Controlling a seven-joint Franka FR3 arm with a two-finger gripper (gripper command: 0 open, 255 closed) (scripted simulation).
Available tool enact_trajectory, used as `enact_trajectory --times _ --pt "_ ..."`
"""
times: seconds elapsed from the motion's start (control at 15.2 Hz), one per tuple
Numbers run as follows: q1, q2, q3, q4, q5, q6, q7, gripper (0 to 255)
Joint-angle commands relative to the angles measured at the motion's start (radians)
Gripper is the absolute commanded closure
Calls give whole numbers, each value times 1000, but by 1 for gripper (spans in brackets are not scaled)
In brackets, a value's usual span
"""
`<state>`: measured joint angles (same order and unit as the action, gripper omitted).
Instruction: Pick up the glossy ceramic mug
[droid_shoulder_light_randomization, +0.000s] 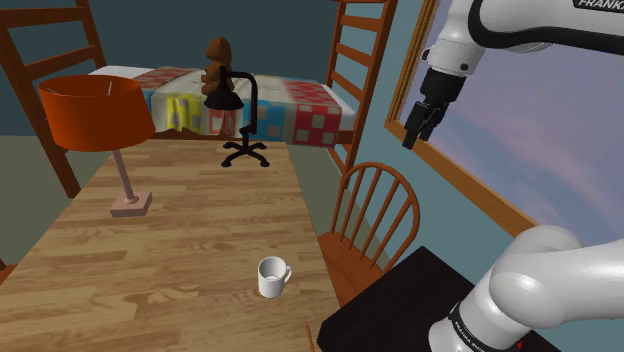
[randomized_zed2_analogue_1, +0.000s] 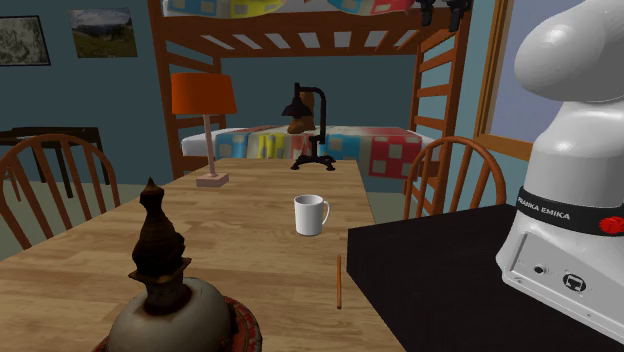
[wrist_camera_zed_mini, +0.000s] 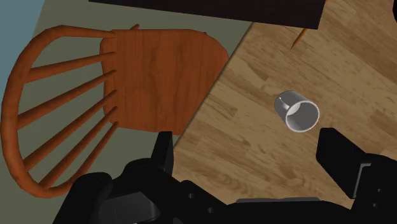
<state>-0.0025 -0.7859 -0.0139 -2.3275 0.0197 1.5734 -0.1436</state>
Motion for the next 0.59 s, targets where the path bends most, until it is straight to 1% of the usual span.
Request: enact_trajectory --times 0.0,0.26,0.53 --pt "0 0 0 0 0 0 0 0" --pt "20 19 57 -95 31 117 54 0" --pt "43 63 117 -170 62 241 108 0"
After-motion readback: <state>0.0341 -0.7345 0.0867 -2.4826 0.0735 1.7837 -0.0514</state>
